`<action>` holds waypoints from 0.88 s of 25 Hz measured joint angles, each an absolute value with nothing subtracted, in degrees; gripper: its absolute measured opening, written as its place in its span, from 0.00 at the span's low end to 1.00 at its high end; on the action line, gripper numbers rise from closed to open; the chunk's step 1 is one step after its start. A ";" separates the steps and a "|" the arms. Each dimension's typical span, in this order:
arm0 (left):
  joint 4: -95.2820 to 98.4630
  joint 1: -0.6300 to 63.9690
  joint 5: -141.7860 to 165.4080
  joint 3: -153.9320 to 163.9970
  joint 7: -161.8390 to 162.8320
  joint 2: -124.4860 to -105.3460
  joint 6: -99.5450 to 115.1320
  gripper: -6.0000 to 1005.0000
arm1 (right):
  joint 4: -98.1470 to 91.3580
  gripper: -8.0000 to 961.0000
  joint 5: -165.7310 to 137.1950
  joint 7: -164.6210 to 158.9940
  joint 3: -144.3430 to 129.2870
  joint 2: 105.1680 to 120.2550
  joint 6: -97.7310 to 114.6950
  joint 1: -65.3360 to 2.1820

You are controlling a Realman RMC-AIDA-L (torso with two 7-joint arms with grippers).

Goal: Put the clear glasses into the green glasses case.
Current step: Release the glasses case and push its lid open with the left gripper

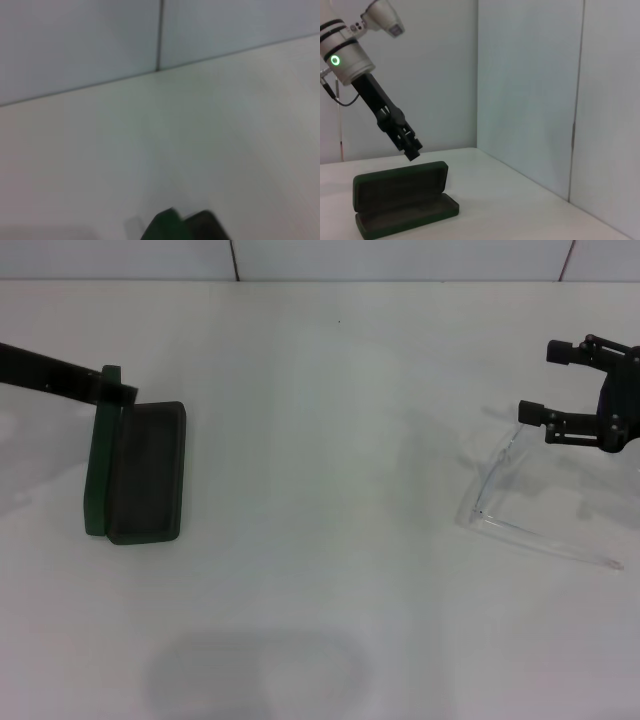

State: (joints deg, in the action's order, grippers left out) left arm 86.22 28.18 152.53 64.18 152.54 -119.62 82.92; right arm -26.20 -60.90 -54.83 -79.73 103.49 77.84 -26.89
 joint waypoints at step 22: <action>78.43 28.70 153.69 64.80 153.27 -119.62 81.96 0.62 | -27.52 0.88 -61.29 -54.93 -79.71 103.53 78.71 -26.76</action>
State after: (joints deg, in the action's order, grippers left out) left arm 78.43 28.70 153.69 64.80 153.27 -119.62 81.96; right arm -27.52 -61.29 -54.93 -79.71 103.53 78.71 -26.76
